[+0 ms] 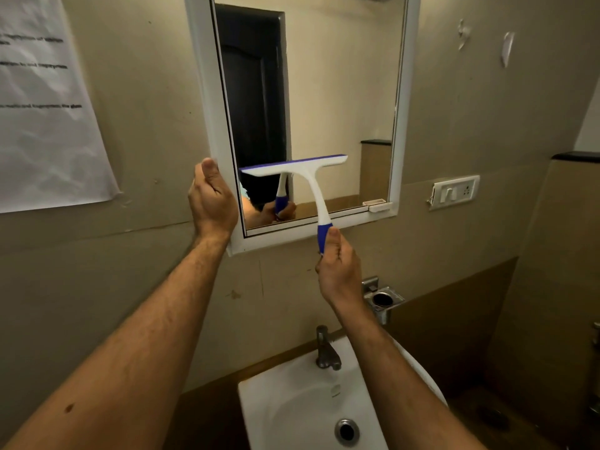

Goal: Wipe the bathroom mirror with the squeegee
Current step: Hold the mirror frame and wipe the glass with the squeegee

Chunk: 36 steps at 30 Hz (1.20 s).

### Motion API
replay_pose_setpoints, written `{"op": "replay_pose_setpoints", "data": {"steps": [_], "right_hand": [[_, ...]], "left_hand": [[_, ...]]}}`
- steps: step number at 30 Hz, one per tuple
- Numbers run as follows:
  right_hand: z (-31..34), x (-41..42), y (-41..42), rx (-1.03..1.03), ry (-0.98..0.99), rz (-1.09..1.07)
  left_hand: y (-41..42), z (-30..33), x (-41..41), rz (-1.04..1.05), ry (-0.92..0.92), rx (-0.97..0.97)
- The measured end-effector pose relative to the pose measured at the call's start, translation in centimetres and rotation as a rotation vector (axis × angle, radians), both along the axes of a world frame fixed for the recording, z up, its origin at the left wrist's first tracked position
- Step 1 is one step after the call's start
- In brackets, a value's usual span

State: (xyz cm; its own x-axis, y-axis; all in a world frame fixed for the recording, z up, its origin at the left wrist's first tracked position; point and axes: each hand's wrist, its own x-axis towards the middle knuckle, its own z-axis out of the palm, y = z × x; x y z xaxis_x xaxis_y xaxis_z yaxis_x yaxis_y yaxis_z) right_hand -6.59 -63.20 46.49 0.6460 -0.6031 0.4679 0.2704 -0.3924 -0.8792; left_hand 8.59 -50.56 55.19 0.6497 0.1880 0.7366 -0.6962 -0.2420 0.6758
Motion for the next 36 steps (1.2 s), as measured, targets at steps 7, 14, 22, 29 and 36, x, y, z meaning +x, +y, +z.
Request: {"op": "replay_pose_setpoints", "data": {"steps": [7, 14, 22, 29, 36], "right_hand": [[-5.9, -0.7, -0.1, 0.02, 0.097, -0.012], [3.2, -0.1, -5.1, 0.082, -0.02, -0.068], [-2.0, -0.7, -8.5, 0.143, 0.043, -0.138], [5.6, -1.1, -11.3, 0.045, -0.046, -0.212], [2.0, -0.3, -11.4, 0.062, 0.018, -0.191]], "left_hand": [[0.2, -0.2, -0.2, -0.012, 0.009, 0.02], [0.0, -0.4, -0.2, 0.047, -0.039, 0.015], [0.2, -0.5, -0.2, 0.044, -0.061, -0.008], [-0.6, 2.9, -0.9, 0.065, -0.017, -0.132], [-0.1, 4.1, -0.4, 0.025, -0.109, -0.082]]}}
